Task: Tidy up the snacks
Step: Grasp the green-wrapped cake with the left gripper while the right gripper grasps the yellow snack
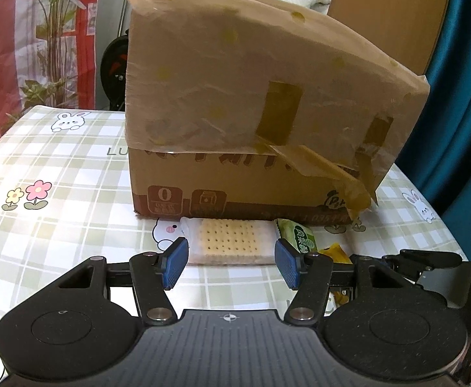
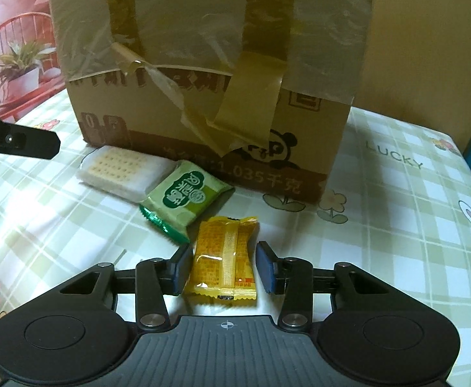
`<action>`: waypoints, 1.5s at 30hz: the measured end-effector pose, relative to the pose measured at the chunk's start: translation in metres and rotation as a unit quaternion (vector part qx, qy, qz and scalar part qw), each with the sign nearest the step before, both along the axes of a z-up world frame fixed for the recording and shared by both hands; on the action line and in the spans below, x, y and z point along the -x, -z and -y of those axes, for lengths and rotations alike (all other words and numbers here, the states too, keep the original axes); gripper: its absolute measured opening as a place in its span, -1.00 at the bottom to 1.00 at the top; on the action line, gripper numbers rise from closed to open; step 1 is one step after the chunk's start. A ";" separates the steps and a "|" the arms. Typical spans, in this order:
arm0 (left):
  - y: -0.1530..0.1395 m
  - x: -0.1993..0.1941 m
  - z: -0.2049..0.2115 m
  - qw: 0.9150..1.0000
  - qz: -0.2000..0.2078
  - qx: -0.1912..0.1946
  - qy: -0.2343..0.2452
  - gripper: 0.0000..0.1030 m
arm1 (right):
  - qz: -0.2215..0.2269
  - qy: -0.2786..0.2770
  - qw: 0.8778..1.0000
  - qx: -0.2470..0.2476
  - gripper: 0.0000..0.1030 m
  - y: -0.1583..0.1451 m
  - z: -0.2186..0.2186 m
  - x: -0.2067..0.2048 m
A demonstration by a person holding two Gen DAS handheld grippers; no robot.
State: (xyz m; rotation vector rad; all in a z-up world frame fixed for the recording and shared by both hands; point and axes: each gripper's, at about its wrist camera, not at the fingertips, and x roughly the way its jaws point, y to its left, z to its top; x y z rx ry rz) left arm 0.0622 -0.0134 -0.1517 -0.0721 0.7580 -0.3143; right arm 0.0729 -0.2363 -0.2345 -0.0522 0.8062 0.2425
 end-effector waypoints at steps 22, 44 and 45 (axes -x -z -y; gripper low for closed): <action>0.007 -0.002 0.024 0.999 -0.013 -0.029 0.011 0.20 | 0.063 0.024 0.998 -0.015 -0.42 0.009 0.050 0.017; 0.046 -0.041 0.110 0.994 -0.011 -0.065 0.089 -0.11 | 0.086 0.041 0.995 -0.017 -0.44 0.012 0.054 0.025; 0.049 -0.041 0.114 0.994 -0.006 -0.069 0.090 -0.11 | 0.086 0.040 0.995 -0.018 -0.44 0.012 0.054 0.025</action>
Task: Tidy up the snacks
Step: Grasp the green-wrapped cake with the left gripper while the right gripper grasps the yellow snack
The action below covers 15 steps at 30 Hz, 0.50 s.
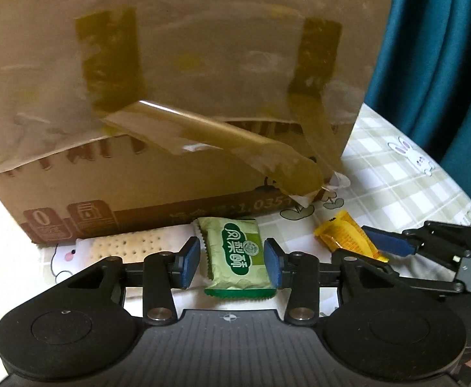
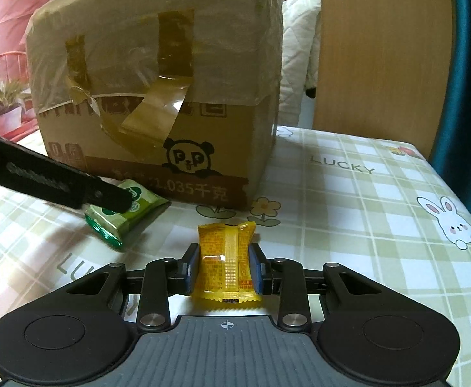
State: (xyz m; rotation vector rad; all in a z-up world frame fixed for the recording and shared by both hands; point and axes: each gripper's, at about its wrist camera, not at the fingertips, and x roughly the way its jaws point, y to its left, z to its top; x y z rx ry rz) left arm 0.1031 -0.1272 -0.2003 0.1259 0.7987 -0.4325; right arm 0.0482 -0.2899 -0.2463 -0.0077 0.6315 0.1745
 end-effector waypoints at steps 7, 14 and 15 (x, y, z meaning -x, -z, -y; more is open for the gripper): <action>0.011 -0.002 0.012 1.000 0.008 -0.009 0.011 -0.11 | -0.003 -0.002 1.000 -0.002 -0.44 0.001 0.000 0.000; 0.016 -0.003 0.016 0.999 0.024 -0.021 0.014 -0.08 | -0.003 -0.001 1.000 -0.003 -0.43 0.001 0.000 0.000; 0.017 -0.003 0.017 0.999 0.027 -0.024 0.017 -0.07 | -0.004 -0.001 1.000 -0.003 -0.43 0.001 -0.001 0.000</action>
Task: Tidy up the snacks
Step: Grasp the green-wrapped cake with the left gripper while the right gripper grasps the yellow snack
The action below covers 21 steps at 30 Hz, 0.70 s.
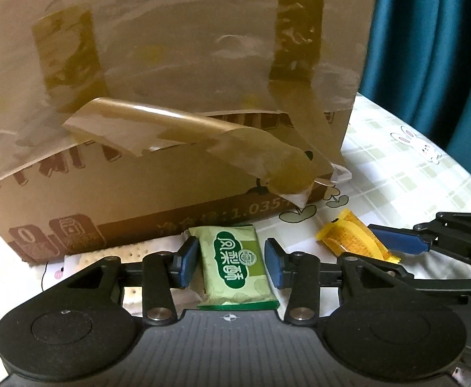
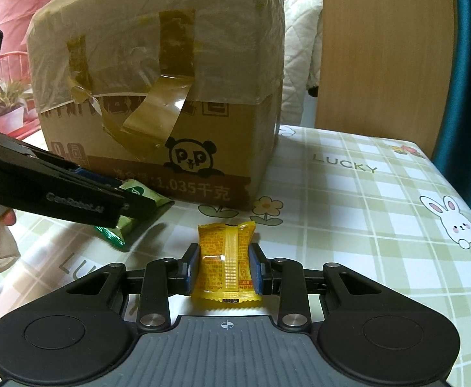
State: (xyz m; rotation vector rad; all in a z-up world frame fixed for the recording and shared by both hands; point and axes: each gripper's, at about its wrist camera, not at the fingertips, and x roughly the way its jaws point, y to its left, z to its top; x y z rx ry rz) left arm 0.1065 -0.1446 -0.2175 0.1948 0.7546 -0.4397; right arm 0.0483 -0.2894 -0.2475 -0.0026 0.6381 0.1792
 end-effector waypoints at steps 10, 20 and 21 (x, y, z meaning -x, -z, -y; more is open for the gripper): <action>0.006 0.016 0.008 1.000 -0.007 0.003 0.028 -0.04 | 0.000 0.001 1.000 -0.001 -0.43 0.000 -0.001 0.001; 0.017 0.011 0.006 1.000 -0.001 0.010 0.026 -0.15 | -0.003 0.001 1.000 0.001 -0.42 0.000 -0.003 0.001; 0.017 0.011 0.004 1.000 0.000 0.012 0.027 -0.21 | -0.003 0.001 1.000 0.001 -0.42 0.000 -0.003 0.001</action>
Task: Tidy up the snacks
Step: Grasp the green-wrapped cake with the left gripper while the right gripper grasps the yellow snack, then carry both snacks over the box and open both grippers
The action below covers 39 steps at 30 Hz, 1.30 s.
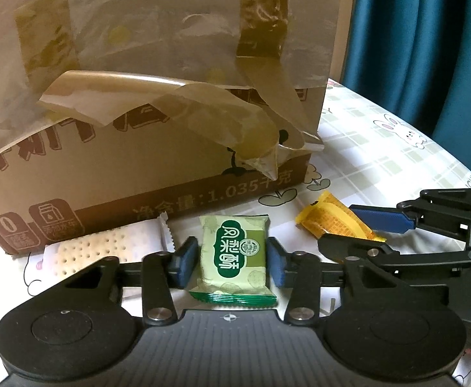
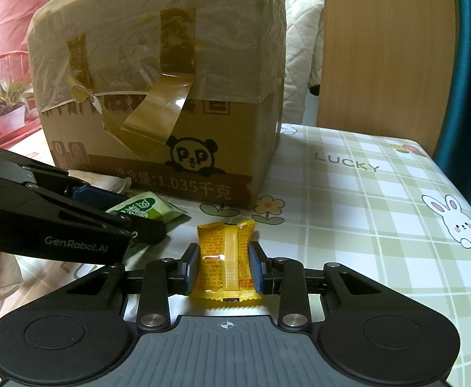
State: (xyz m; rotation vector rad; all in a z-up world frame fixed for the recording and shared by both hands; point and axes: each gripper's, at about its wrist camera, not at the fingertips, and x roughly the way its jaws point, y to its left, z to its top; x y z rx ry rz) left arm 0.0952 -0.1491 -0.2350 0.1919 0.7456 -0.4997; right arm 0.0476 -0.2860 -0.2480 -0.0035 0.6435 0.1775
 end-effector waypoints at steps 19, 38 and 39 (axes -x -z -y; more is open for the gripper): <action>-0.028 0.025 -0.035 0.999 0.013 0.035 -0.028 -0.22 | 0.002 -0.003 1.000 0.001 -0.44 0.000 0.000 0.002; -0.099 0.054 -0.112 0.983 0.089 0.108 -0.115 -0.22 | 0.087 0.038 0.995 -0.006 -0.44 -0.060 0.024 0.028; -0.103 0.055 -0.118 0.982 0.093 0.111 -0.121 -0.22 | 0.092 0.043 0.995 -0.007 -0.44 -0.064 0.027 0.028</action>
